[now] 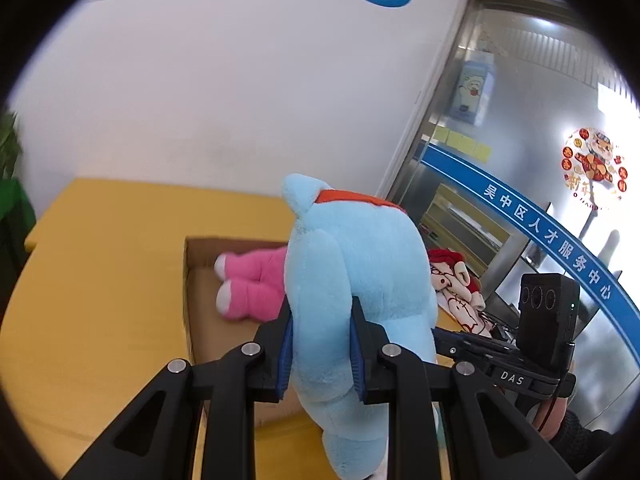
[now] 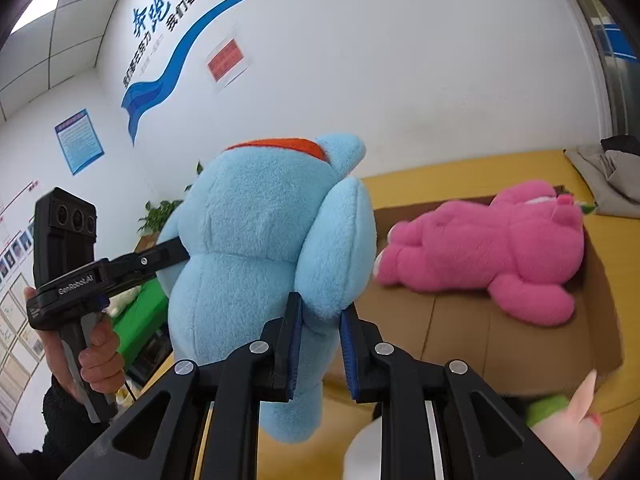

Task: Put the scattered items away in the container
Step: 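Lift the light blue plush with both grippers and carry it over the box, then lower the light blue plush into the box and open both grippers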

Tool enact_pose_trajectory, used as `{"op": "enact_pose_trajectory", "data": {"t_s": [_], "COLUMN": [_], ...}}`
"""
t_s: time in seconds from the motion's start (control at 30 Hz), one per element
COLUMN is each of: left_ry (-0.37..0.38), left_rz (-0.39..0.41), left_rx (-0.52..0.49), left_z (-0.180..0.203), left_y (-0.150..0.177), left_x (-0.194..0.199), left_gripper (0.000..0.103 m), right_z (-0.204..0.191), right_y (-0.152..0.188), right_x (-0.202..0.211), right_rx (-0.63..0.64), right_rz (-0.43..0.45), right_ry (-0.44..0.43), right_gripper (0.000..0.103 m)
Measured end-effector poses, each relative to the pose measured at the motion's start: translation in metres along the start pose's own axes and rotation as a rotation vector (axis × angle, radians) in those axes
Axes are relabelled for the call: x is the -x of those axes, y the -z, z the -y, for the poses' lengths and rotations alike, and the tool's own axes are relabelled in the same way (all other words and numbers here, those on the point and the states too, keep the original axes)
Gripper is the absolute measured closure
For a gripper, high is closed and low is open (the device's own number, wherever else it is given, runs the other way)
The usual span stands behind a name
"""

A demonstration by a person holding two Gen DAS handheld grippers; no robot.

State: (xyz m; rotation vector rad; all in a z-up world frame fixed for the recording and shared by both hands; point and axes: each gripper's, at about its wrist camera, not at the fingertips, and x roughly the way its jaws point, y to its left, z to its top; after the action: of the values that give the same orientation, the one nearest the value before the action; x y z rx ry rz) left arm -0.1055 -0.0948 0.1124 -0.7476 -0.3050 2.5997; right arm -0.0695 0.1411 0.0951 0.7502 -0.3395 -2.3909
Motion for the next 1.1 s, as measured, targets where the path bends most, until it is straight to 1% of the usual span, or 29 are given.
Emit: {"op": "enact_pose_trajectory", "data": {"t_s": [0.07, 0.13, 0.27, 0.4, 0.5, 0.57, 0.67, 0.77, 0.83, 0.87, 0.9, 0.97, 1.0, 1.03, 1.07, 1.1], "left_ry": [-0.003, -0.006, -0.021, -0.038, -0.065, -0.093, -0.141, -0.219, -0.238, -0.242, -0.246, -0.248, -0.251, -0.257, -0.262, -0.264], "left_rz": [-0.010, -0.032, -0.098, -0.166, -0.224, -0.263, -0.323, -0.386, -0.379, -0.378, -0.377, -0.360, -0.340, -0.309, -0.272, -0.237], "left_rx": [-0.022, -0.023, 0.011, 0.069, 0.113, 0.140, 0.167, 0.174, 0.173, 0.177, 0.187, 0.203, 0.203, 0.195, 0.181, 0.167], "left_z": [-0.001, -0.008, -0.034, -0.066, -0.093, -0.108, -0.125, -0.136, -0.135, -0.134, -0.134, -0.132, -0.132, -0.129, -0.124, -0.119], "left_y": [-0.010, -0.016, -0.011, 0.007, 0.024, 0.037, 0.056, 0.075, 0.078, 0.078, 0.078, 0.076, 0.075, 0.072, 0.068, 0.063], "left_x": [-0.016, -0.034, -0.076, -0.112, -0.133, -0.143, -0.153, -0.159, -0.154, -0.152, -0.149, -0.138, -0.131, -0.119, -0.105, -0.094], "left_gripper": [0.081, 0.081, 0.081, 0.081, 0.081, 0.081, 0.081, 0.080, 0.080, 0.079, 0.079, 0.078, 0.076, 0.076, 0.076, 0.072], "right_z": [0.010, 0.022, 0.048, 0.066, 0.074, 0.077, 0.081, 0.076, 0.071, 0.068, 0.069, 0.077, 0.081, 0.087, 0.091, 0.093], "right_y": [-0.012, -0.021, -0.031, -0.023, -0.012, -0.004, 0.007, 0.015, 0.016, 0.016, 0.015, 0.013, 0.012, 0.010, 0.005, 0.002], "right_x": [-0.004, -0.015, -0.048, -0.091, -0.122, -0.140, -0.163, -0.182, -0.187, -0.187, -0.186, -0.182, -0.176, -0.168, -0.155, -0.144], "right_rx": [-0.015, -0.039, -0.080, -0.096, -0.106, -0.110, -0.132, -0.090, -0.052, -0.037, -0.030, -0.036, -0.051, -0.073, -0.096, -0.104], "right_rz": [0.003, -0.007, -0.052, -0.145, -0.238, -0.305, -0.417, -0.517, -0.549, -0.551, -0.551, -0.541, -0.522, -0.493, -0.444, -0.400], "right_ry": [0.018, 0.031, 0.062, 0.095, 0.103, 0.098, 0.062, 0.053, 0.057, 0.061, 0.065, 0.075, 0.077, 0.061, 0.052, 0.059], "right_gripper": [0.083, 0.083, 0.084, 0.084, 0.084, 0.084, 0.084, 0.084, 0.082, 0.082, 0.080, 0.071, 0.058, 0.025, 0.012, 0.003]}}
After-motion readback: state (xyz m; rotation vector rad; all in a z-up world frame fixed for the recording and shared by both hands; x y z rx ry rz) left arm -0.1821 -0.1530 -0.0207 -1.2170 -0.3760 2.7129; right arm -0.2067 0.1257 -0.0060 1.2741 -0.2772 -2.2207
